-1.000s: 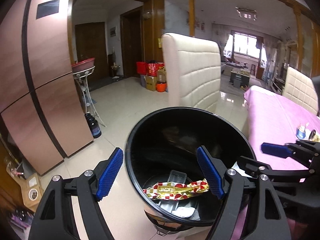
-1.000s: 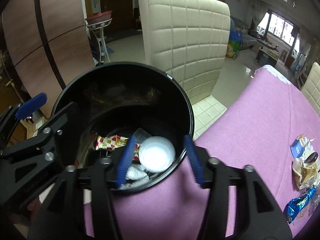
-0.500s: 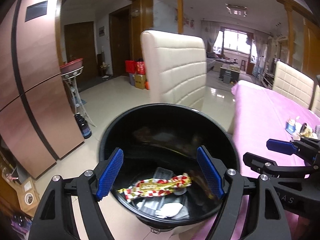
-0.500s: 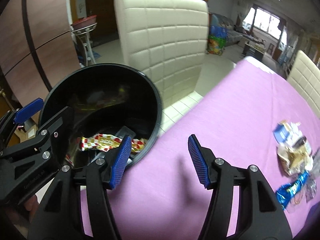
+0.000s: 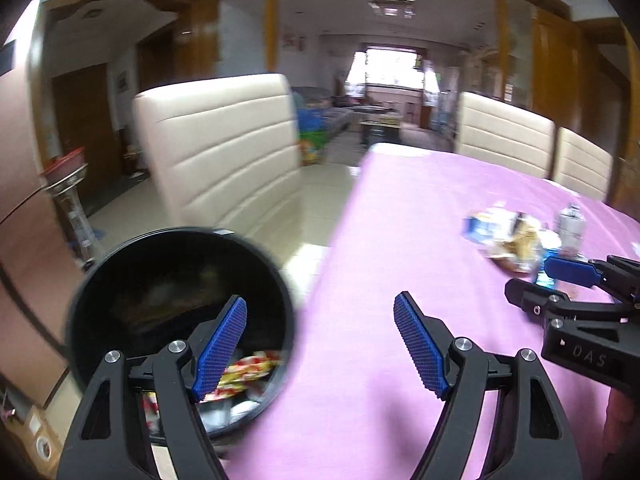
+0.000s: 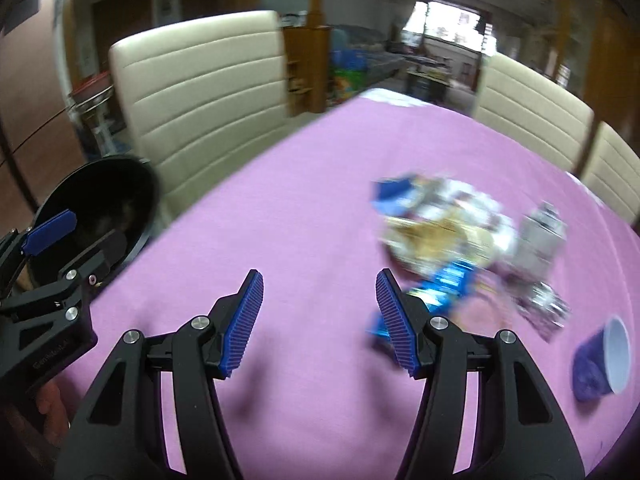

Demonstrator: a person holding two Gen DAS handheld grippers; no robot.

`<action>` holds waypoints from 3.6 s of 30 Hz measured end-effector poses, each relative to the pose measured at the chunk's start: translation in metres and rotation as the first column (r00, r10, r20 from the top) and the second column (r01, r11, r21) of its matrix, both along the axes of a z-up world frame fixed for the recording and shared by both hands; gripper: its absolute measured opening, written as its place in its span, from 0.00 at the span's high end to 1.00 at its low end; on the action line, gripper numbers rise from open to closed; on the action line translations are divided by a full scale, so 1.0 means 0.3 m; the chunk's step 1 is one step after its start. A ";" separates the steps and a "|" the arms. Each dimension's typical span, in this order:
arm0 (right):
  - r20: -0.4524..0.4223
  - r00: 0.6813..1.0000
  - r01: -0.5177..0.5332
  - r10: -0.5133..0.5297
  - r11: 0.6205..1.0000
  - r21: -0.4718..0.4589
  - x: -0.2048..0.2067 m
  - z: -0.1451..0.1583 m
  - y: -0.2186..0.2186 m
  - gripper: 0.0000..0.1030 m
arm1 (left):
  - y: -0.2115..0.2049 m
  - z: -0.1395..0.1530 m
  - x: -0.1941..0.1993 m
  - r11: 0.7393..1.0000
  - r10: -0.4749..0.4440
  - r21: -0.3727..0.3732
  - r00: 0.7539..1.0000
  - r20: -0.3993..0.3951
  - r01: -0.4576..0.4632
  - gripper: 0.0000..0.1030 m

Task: Collect trash
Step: 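Grasp the blue snack wrapper with the left tool while the right tool reaches the purple cup, then close the right tool on the purple cup rim and lift it while the left tool holds the wrapper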

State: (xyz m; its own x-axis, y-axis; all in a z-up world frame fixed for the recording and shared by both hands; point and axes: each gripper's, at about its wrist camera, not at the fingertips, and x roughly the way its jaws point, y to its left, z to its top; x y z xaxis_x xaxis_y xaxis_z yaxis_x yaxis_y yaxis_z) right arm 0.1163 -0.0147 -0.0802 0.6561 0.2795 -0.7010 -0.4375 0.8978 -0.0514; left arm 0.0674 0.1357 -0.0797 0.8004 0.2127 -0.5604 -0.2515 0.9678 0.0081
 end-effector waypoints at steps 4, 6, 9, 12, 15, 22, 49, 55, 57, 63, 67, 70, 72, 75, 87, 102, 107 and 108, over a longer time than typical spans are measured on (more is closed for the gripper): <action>0.033 0.995 0.098 -0.098 0.995 -0.003 0.000 0.017 -0.144 0.42 | -0.124 0.006 0.046 0.995 -0.100 -0.001 0.995 0.002 0.100 0.28; 0.049 0.989 0.143 -0.143 0.990 -0.008 0.007 0.023 -0.215 0.42 | -0.198 0.006 0.064 0.988 -0.153 0.001 0.988 0.000 0.153 0.28; 0.068 0.972 0.228 -0.227 0.973 -0.017 0.014 0.024 -0.334 0.42 | -0.283 0.012 0.096 0.975 -0.222 -0.002 0.975 -0.005 0.222 0.28; 0.059 0.958 0.282 -0.281 0.959 -0.005 0.027 0.022 -0.428 0.42 | -0.356 0.009 0.132 0.962 -0.272 -0.016 0.962 -0.018 0.272 0.28; 0.063 0.941 0.333 -0.332 0.943 -0.004 0.039 0.021 -0.510 0.42 | -0.404 -0.002 0.160 0.953 -0.301 -0.032 0.953 -0.039 0.300 0.28; 0.071 0.906 0.419 -0.417 0.908 -0.013 0.063 0.014 -0.633 0.42 | -0.474 -0.028 0.219 0.948 -0.317 -0.051 0.945 -0.084 0.314 0.28; 0.000 0.935 0.354 -0.355 0.934 -0.044 0.067 -0.081 -0.575 0.88 | -0.492 -0.091 0.308 0.931 -0.357 -0.150 0.919 -0.169 0.334 0.68; 0.033 0.958 0.287 -0.286 0.957 -0.038 0.036 -0.042 -0.494 0.90 | -0.494 -0.045 0.236 0.938 -0.347 -0.055 0.931 -0.113 0.343 0.70; 0.046 0.963 0.266 -0.264 0.963 -0.038 0.024 -0.030 -0.463 0.90 | -0.480 -0.026 0.215 0.940 -0.341 -0.035 0.936 -0.090 0.340 0.70; 0.083 0.976 0.206 -0.202 0.978 -0.033 -0.013 0.005 -0.396 0.90 | -0.422 0.013 0.166 0.951 -0.310 -0.008 0.950 -0.045 0.310 0.70; 0.101 0.985 0.143 -0.142 0.990 -0.003 -0.043 0.036 -0.361 0.90 | -0.385 0.031 0.133 0.955 -0.297 -0.011 0.954 -0.028 0.297 0.70; 0.116 0.987 0.110 -0.110 0.994 0.007 -0.063 0.055 -0.339 0.90 | -0.365 0.044 0.110 0.958 -0.286 -0.006 0.958 -0.015 0.286 0.70; 0.116 0.989 0.091 -0.092 0.996 0.015 -0.069 0.062 -0.327 0.90 | -0.352 0.052 0.094 0.961 -0.276 0.001 0.961 -0.001 0.276 0.70; 0.117 0.990 0.070 -0.073 0.997 0.030 -0.079 0.071 -0.316 0.90 | -0.337 0.059 0.080 0.964 -0.267 0.006 0.964 0.009 0.266 0.70; 0.133 0.974 0.183 -0.184 0.983 0.013 -0.067 0.097 -0.425 0.82 | -0.325 0.045 0.072 0.962 -0.272 -0.013 0.962 0.004 0.272 0.70; 0.059 0.948 0.313 -0.314 0.949 0.018 0.022 -0.017 -0.584 0.03 | -0.499 -0.006 0.135 0.933 -0.359 -0.013 0.932 -0.049 0.359 0.70; 0.005 0.941 0.338 -0.339 0.941 0.014 0.112 -0.057 -0.578 0.03 | -0.505 -0.018 0.164 0.937 -0.350 -0.010 0.934 -0.064 0.351 0.70; 0.003 0.939 0.345 -0.345 0.938 0.009 0.121 -0.063 -0.578 0.03 | -0.504 -0.019 0.167 0.937 -0.349 -0.009 0.935 -0.065 0.349 0.70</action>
State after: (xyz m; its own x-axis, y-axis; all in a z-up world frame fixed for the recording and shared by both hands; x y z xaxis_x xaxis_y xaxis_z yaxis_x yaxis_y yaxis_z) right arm 0.1526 -0.1881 -0.0992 0.7161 0.0410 -0.6968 -0.1004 0.9939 -0.0446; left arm 0.1176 -0.0157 -0.0855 0.7865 -0.0719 -0.6134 0.1032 0.9945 0.0156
